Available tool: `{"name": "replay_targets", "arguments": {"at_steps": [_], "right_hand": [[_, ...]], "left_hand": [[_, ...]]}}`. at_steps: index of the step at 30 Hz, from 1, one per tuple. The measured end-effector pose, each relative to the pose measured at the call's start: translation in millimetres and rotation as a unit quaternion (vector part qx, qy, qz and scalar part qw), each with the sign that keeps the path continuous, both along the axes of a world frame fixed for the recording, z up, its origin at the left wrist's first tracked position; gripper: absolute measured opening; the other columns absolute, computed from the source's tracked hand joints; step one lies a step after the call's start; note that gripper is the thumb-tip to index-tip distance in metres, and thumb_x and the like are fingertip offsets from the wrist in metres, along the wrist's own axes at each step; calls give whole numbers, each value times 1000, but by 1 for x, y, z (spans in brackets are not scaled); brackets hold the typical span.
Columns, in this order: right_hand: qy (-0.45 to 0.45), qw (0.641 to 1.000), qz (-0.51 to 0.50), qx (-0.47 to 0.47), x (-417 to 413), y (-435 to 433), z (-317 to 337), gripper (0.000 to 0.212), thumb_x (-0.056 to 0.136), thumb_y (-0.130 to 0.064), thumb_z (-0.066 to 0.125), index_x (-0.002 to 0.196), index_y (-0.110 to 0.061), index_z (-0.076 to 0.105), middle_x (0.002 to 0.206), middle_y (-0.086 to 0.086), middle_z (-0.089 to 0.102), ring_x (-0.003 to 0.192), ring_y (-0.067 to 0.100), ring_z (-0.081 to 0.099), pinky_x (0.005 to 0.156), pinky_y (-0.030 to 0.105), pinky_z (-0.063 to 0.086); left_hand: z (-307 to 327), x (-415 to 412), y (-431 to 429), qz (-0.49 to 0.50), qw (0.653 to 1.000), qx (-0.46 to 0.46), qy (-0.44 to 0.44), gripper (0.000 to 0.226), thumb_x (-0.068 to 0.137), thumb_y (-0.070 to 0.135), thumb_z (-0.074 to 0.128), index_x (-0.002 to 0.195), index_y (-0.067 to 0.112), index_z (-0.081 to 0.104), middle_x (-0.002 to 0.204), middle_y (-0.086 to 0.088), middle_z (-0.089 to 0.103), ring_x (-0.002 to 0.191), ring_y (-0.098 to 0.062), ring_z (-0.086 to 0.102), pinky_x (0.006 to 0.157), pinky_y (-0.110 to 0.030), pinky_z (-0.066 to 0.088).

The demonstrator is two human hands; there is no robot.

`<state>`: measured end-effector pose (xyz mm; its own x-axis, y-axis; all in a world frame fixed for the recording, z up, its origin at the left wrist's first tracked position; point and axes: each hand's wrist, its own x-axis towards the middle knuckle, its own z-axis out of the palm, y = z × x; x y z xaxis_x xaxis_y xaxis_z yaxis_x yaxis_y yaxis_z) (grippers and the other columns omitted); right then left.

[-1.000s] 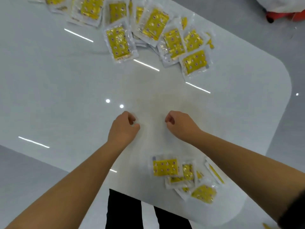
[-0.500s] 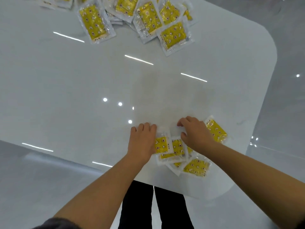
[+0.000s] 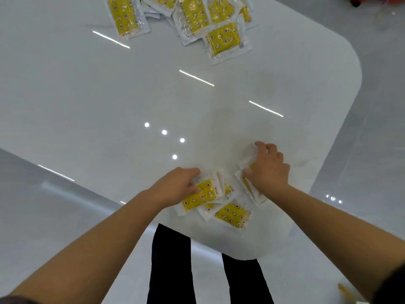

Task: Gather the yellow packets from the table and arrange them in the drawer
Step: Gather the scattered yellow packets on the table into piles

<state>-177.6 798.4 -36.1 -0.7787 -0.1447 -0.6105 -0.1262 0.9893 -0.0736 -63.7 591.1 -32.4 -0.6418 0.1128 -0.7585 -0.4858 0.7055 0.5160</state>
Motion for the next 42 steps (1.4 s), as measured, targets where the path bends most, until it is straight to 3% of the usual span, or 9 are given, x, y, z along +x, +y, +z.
{"name": "replay_targets", "arguments": {"at_steps": [8,13,18,22,26,30,35,38,42], "right_hand": [[-13,999,13,29,8,23,-7,93,76,-48,73,145,-31,13,135,11,31,114,36,47,88,48,44],[-1,996,82,26,4,20,-11,103,72,-45,78,147,-29,10,116,14,46,99,29,54,85,39,44],[20,993,118,10,-4,22,-8,98,79,-37,74,149,-29,5,103,5,60,98,25,57,85,37,41],[1,997,68,-44,-13,25,-6,87,82,-22,70,148,-30,13,89,-1,56,93,25,56,85,39,40],[-44,987,-51,-145,-28,29,-2,75,82,-14,69,141,-31,26,73,-5,51,77,23,57,66,33,45],[-59,973,-74,-211,-47,28,2,59,83,-13,69,132,-24,39,84,-3,53,83,21,57,72,33,48],[-89,975,-63,-194,-65,17,3,24,81,-19,71,99,-11,57,92,2,63,87,22,60,73,32,50],[-86,970,-95,-205,-71,7,3,18,83,-18,68,98,-11,64,94,5,67,88,23,64,76,32,52],[-80,952,-171,-243,-77,-18,3,12,84,-18,67,92,-10,65,91,8,68,87,26,65,78,37,54]], "left_hand": [[-15,9,40,-72,973,-183,117,29,86,25,61,116,23,63,137,0,39,121,-24,40,93,-35,40],[-21,12,50,-87,958,-231,149,23,89,24,56,111,20,56,120,-3,45,104,-24,47,79,-32,31],[-20,12,54,-70,957,-229,166,20,83,18,62,103,18,61,117,-7,48,105,-27,46,85,-35,38],[-19,9,55,-69,965,-218,125,26,89,19,55,115,20,55,123,-7,41,105,-26,46,88,-34,38],[-22,6,51,-72,974,-199,83,41,92,25,53,133,24,48,123,-6,44,111,-24,45,94,-34,34],[-23,5,41,13,990,-130,57,36,92,22,55,127,19,52,116,-5,49,105,-24,52,88,-31,40],[-11,-3,17,138,979,-130,78,9,89,22,60,94,17,54,79,0,52,81,-25,54,68,-30,37],[-6,-17,-2,224,967,-95,76,27,90,18,62,73,23,41,65,4,47,61,-15,46,54,-25,32],[-10,-44,-33,289,955,-56,40,8,91,17,58,93,12,51,86,-5,58,76,-21,55,58,-24,39]]}}
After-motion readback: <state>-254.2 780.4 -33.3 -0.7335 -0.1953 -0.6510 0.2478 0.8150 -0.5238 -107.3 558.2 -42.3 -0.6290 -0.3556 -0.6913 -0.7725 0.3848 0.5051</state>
